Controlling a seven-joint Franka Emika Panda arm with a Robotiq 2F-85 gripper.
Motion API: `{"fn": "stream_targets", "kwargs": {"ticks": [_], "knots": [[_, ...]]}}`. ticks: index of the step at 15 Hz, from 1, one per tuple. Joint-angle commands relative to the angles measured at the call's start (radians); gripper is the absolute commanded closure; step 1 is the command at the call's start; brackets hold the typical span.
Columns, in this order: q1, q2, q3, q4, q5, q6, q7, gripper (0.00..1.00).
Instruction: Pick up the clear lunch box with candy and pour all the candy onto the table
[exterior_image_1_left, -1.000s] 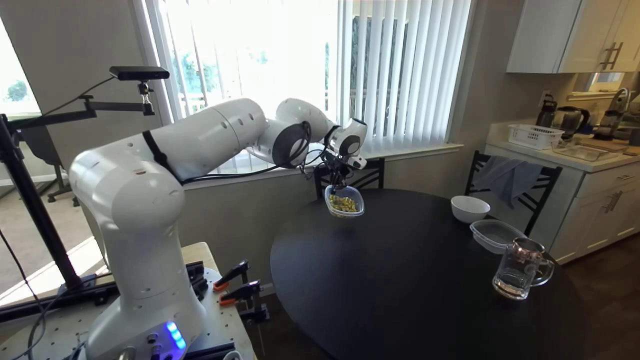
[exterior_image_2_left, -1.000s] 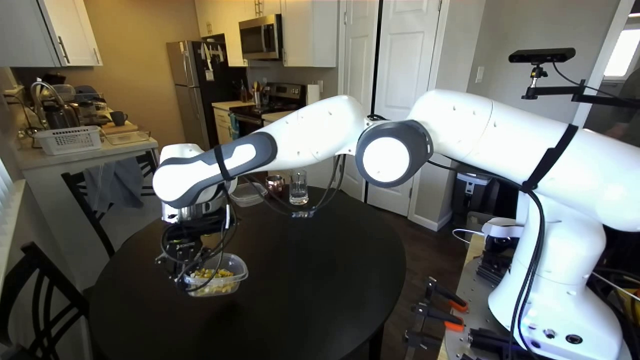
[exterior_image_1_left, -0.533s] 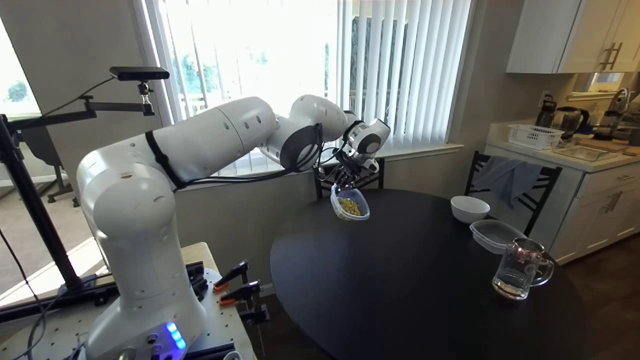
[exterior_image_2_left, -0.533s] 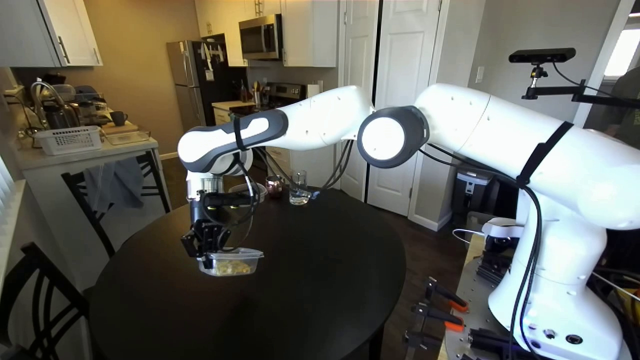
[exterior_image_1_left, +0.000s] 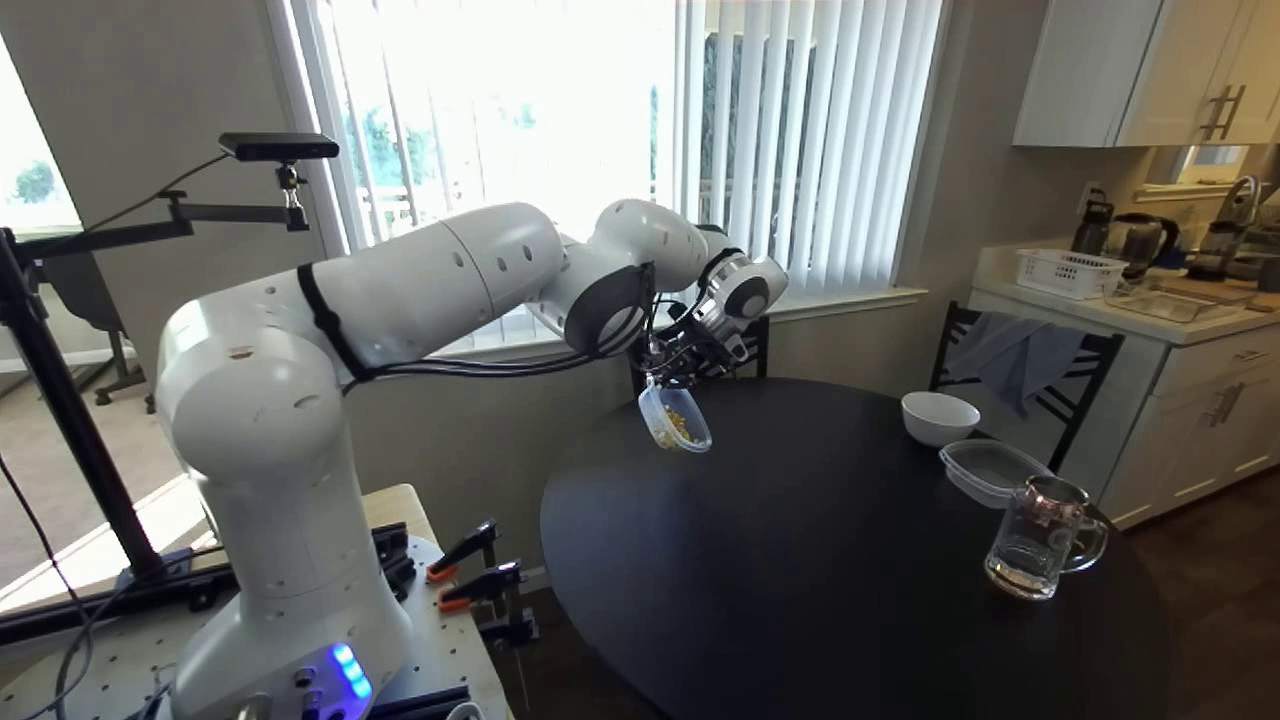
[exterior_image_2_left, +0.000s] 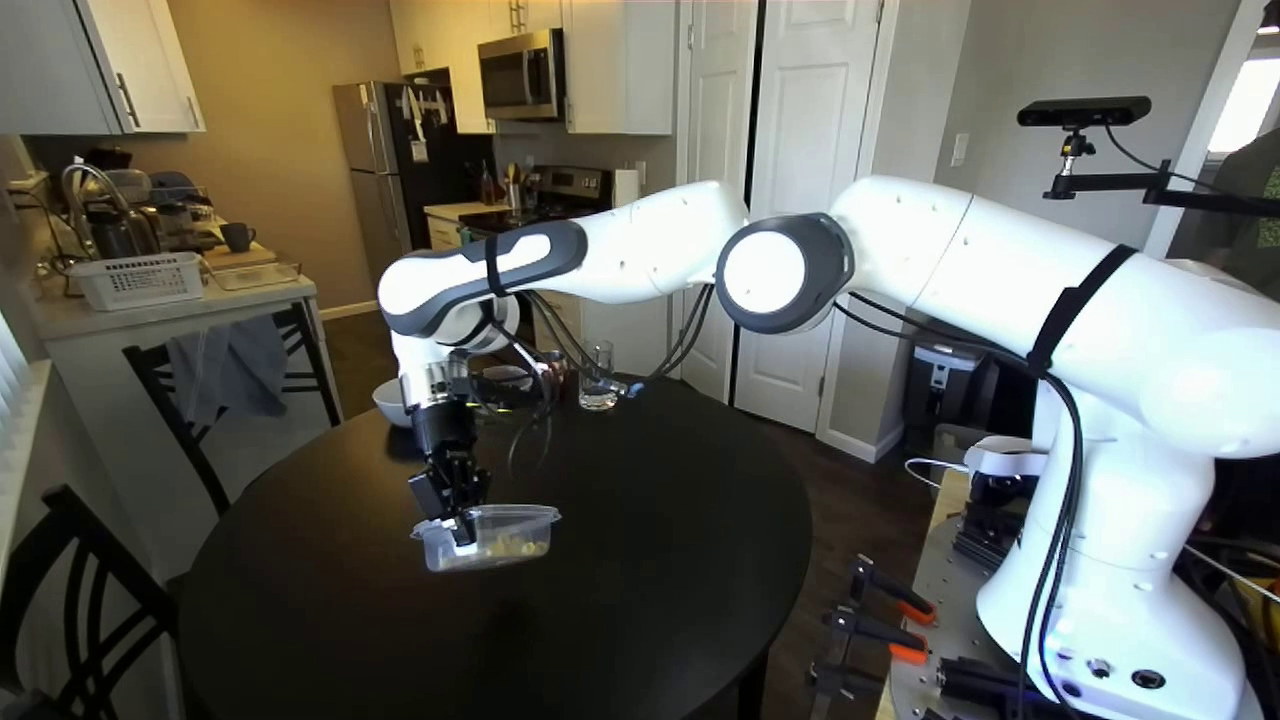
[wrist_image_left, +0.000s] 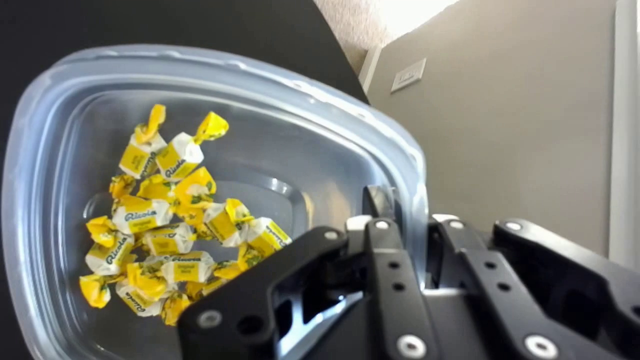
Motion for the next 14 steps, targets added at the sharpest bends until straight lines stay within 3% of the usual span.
{"fn": "stream_targets", "kwargs": {"ticks": [1, 4, 8, 9, 14], "knots": [[-0.020, -0.012, 0.053, 0.013, 0.025, -0.177, -0.068, 0.99], [-0.035, -0.013, 0.084, 0.034, 0.037, -0.346, -0.090, 0.99], [-0.071, 0.037, 0.091, 0.080, 0.126, -0.521, 0.042, 0.99], [-0.055, 0.064, 0.021, 0.127, 0.204, -0.559, 0.061, 0.99], [-0.109, 0.165, -0.037, 0.185, 0.368, -0.578, 0.248, 0.99]]}}
